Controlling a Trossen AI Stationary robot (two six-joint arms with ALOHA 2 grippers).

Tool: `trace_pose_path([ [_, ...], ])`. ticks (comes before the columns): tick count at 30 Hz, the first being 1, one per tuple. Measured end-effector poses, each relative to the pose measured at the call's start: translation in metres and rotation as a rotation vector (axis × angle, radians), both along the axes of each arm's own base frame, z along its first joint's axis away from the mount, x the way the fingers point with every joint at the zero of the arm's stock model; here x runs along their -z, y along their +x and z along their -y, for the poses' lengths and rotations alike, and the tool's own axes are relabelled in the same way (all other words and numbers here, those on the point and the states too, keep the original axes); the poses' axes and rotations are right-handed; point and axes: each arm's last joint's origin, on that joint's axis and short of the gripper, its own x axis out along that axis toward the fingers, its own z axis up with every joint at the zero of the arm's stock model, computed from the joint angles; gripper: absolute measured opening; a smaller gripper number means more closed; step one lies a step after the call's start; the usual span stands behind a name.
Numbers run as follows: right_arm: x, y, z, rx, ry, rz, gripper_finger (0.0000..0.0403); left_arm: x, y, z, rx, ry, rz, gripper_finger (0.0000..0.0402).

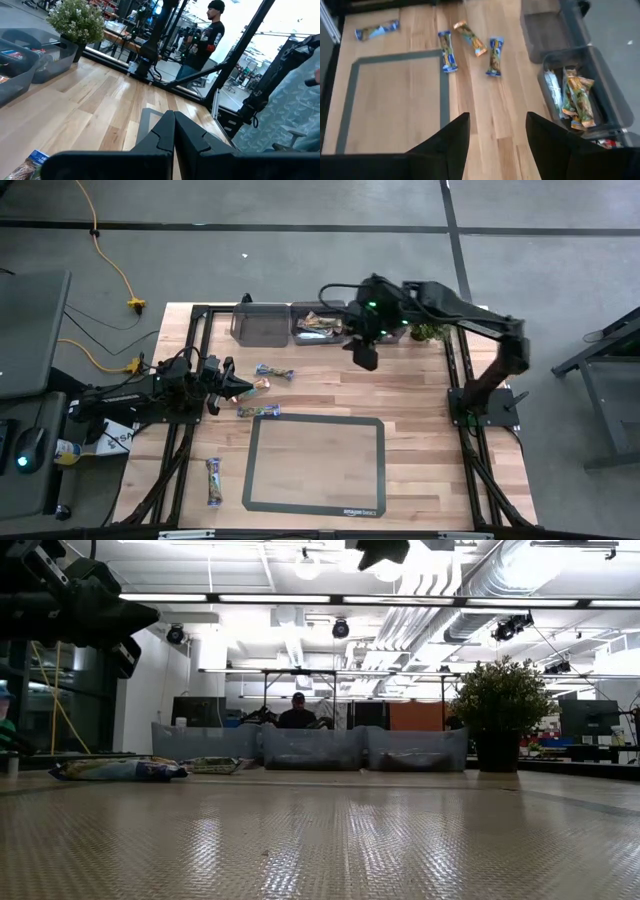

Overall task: Pick and place Granola Bars by type
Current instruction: Put the yellow granola bar into the middle black bin

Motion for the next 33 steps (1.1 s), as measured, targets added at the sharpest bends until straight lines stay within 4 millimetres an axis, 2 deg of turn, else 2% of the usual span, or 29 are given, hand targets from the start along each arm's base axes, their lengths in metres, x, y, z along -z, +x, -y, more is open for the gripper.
trace_pose_path([
  [4, 0.006, -0.034, -0.014, 0.07, 0.018, 0.115, 0.0177, 0.0, 0.0, 0.0, 0.0, 0.0, 0.0, 0.0001],
  [8, 0.031, -0.07, -0.033, 0.157, 0.04, 0.278, 0.0177, 0.0, 0.0, 0.0, 0.0, 0.0, 0.0, 0.0001],
  [12, 0.059, -0.098, -0.05, 0.228, 0.089, 0.419, 0.0177, 0.0, 0.0, 0.0, -0.002, 0.0, 0.001, 0.0001],
  [20, 0.106, -0.15, -0.072, 0.376, 0.169, 0.584, 0.0177, 0.0, 0.0, 0.0, -0.016, -0.001, 0.002, 0.0001],
  [27, 0.135, -0.179, -0.082, 0.421, 0.202, 0.692, 0.0177, 0.0, 0.0, 0.0, -0.016, -0.001, 0.001, 0.0001],
  [33, 0.157, -0.19, -0.086, 0.443, 0.234, 0.744, 0.0177, 0.0, 0.0, -0.002, -0.083, -0.044, 0.001, 0.0001],
])
